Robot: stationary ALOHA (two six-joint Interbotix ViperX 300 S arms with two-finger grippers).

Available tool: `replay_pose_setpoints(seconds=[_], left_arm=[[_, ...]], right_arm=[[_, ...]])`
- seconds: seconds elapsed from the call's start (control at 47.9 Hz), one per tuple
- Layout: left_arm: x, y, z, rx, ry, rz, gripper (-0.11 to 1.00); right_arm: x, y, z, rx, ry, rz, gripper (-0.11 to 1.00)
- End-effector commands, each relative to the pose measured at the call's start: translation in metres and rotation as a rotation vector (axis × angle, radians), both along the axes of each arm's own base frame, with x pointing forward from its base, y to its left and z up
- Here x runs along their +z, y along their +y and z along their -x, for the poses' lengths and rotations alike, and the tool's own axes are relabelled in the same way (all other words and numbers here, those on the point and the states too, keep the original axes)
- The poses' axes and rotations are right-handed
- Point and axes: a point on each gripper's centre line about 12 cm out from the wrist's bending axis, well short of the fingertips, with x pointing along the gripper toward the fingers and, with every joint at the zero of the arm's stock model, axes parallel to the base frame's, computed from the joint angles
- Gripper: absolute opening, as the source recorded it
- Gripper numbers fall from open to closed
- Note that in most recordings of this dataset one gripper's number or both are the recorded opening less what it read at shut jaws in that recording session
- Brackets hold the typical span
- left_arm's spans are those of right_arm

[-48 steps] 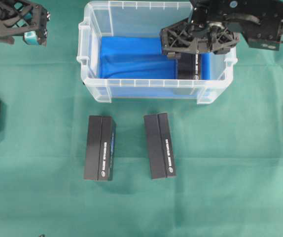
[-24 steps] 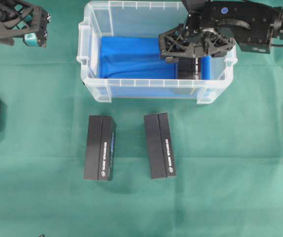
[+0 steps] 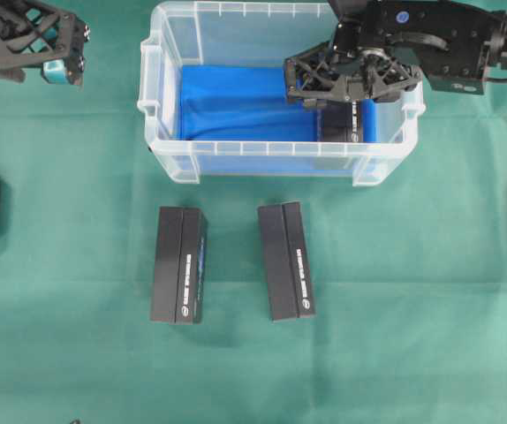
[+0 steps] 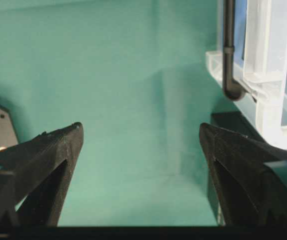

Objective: Take out the box from the case.
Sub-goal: 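Lower the right gripper around the right black box and close, then lift the right black box up out of the bin with the right gripper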

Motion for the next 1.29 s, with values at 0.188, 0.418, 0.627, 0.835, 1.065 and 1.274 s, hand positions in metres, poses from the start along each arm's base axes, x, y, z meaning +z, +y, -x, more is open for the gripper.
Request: replay_pose_setpoints(seconds=[0.188,0.418,0.627,0.835,1.065,1.274], left_arm=[[0.006,-0.002,0.001,-0.006,-0.023,-0.007,1.00],[0.006,-0.002,0.001,-0.006,-0.023,-0.009,1.00],[0.006,-0.002,0.001,-0.006,-0.023,-0.009,1.00],[0.006,-0.002,0.001,-0.006,-0.023,-0.009,1.00],[0.007,-0.001,0.001,-0.004,-0.029,-0.011,1.00],[0.007,-0.001,0.001,-0.004,-0.029,-0.011,1.00]], right_arm=[[0.008,-0.001,-0.004,0.001,-0.030,0.009,0.65],[0.008,0.000,-0.004,-0.001,-0.029,0.008,0.65],[0.010,-0.001,-0.004,-0.002,-0.031,0.010,0.65],[0.034,-0.002,-0.004,-0.008,-0.044,0.023,0.65],[0.071,-0.004,0.002,-0.016,-0.022,0.048,0.65],[0.106,-0.002,0.010,-0.022,-0.022,0.054,0.65]])
